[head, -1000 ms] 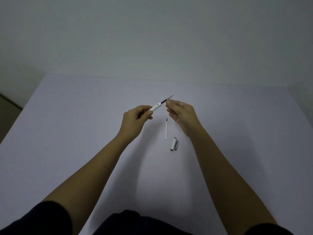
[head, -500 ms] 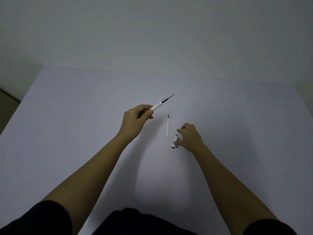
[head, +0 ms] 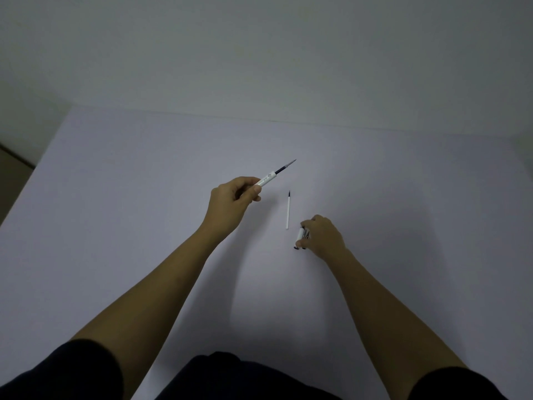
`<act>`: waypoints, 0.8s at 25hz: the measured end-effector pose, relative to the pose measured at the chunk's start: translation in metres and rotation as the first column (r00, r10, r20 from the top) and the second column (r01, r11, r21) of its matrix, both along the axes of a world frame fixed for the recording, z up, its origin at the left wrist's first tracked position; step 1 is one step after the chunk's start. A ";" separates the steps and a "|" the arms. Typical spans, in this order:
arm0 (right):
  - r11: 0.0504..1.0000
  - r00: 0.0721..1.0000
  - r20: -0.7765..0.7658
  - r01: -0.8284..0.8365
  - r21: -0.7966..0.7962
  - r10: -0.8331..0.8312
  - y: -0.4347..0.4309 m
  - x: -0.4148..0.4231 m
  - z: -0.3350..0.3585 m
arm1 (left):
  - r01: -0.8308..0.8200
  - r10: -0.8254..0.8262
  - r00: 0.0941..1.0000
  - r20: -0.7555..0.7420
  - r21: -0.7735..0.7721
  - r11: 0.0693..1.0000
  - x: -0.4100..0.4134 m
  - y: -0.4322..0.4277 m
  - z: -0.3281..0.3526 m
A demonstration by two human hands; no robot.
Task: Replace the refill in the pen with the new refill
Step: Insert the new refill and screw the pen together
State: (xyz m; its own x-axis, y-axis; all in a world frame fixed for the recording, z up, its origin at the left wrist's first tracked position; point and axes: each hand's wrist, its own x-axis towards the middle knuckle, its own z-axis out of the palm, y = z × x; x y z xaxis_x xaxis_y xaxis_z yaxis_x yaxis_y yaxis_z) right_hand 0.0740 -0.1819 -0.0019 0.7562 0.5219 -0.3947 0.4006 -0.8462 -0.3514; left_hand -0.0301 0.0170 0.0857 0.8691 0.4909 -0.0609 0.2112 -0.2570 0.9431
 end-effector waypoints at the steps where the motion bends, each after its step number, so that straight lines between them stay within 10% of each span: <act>1: 1.000 1.000 -0.024 0.019 0.007 -0.019 0.000 0.000 -0.001 | -0.001 0.001 1.000 -0.001 -0.002 1.000 0.000 -0.001 0.000; 20: 0.982 0.994 -0.066 0.097 0.162 -0.088 -0.009 -0.001 -0.004 | -0.008 0.008 1.000 0.004 -0.002 1.000 0.000 -0.002 0.001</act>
